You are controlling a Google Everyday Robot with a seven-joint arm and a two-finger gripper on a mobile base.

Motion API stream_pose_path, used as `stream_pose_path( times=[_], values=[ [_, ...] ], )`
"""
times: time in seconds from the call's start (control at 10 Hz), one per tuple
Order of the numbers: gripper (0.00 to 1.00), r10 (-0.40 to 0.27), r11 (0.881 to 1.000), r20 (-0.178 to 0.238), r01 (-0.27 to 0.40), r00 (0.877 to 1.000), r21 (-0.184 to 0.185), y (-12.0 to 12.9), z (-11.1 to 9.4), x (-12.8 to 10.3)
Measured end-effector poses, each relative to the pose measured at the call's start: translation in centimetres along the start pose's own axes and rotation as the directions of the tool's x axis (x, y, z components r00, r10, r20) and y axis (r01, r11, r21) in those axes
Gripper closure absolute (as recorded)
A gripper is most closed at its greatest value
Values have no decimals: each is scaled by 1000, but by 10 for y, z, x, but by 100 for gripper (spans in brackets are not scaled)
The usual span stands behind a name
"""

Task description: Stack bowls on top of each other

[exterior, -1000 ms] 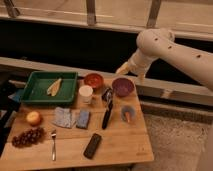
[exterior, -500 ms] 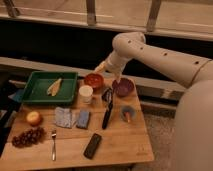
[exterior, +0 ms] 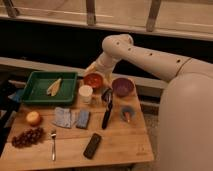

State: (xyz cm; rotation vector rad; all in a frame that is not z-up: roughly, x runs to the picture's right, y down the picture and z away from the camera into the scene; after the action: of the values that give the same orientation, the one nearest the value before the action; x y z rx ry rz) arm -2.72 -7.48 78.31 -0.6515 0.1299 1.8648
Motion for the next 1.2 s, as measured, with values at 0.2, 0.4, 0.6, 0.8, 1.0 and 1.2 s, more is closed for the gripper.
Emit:
stream_pose_path(
  times=[0.2, 0.4, 0.6, 0.8, 1.0, 1.2],
  values=[
    [20, -7, 1000, 25, 7, 1000, 6, -3, 1, -5],
    [20, -33, 999, 41, 34, 999, -2, 16, 14, -13],
    [20, -44, 999, 57, 45, 997, -15, 35, 33, -30],
    [20, -57, 998, 56, 58, 997, -12, 45, 60, -41],
    [20, -72, 997, 51, 71, 996, 18, 41, 85, -45],
    [20, -46, 997, 47, 43, 998, 63, 18, 106, -50]
  ],
)
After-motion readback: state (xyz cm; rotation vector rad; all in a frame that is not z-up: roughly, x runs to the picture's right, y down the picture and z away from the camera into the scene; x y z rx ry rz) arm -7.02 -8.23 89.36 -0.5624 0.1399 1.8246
